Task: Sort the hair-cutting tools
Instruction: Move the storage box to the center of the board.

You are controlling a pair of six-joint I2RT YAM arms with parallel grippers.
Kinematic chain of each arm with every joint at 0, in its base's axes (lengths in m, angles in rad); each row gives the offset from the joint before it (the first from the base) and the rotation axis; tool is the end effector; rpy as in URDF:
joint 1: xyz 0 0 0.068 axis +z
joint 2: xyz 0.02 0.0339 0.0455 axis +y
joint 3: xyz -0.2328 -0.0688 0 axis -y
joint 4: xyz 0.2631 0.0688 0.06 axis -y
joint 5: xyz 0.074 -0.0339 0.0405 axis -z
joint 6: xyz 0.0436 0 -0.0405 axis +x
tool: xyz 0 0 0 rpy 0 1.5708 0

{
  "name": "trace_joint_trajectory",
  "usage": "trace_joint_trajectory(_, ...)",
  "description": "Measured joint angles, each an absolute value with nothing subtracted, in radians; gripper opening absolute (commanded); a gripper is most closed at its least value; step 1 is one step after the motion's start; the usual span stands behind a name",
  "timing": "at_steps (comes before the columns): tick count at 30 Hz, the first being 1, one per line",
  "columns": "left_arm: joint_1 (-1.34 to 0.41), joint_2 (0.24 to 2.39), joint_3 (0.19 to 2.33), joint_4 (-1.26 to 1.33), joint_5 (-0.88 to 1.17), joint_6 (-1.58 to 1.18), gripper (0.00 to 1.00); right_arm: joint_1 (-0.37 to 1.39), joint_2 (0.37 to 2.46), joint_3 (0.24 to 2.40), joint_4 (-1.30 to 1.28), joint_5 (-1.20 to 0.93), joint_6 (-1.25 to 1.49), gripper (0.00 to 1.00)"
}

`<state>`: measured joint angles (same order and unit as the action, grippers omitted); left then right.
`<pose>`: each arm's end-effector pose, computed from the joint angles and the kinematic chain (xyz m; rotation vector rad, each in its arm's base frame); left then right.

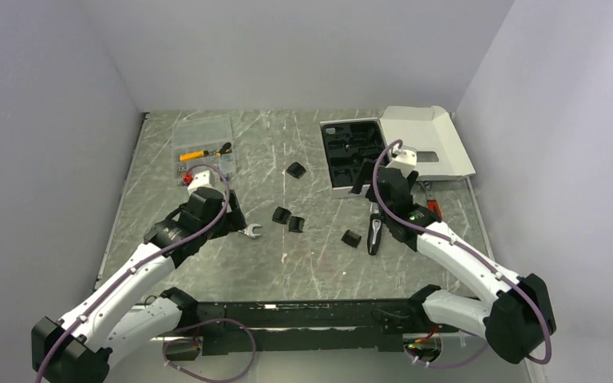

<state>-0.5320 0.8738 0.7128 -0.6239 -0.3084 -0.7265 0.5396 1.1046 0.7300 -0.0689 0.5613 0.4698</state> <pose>0.1977 -0.1010 0.2274 -0.3741 2.2952 -0.2745 0.2542 0.1252 0.2334 0.2815 1.9234 0.1019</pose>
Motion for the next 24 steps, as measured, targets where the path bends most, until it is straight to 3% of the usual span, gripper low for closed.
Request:
trace_joint_trajectory(13,-0.576,0.758,0.627,-0.580,-0.347,-0.693,0.99,0.540,0.939,0.647,-0.120,0.385,0.561,1.00)
trace_joint_trajectory(24,-0.815,0.848,0.692,-0.517,-0.467,-0.706,0.99,0.540,0.852,0.548,-0.142,0.340,0.553,1.00)
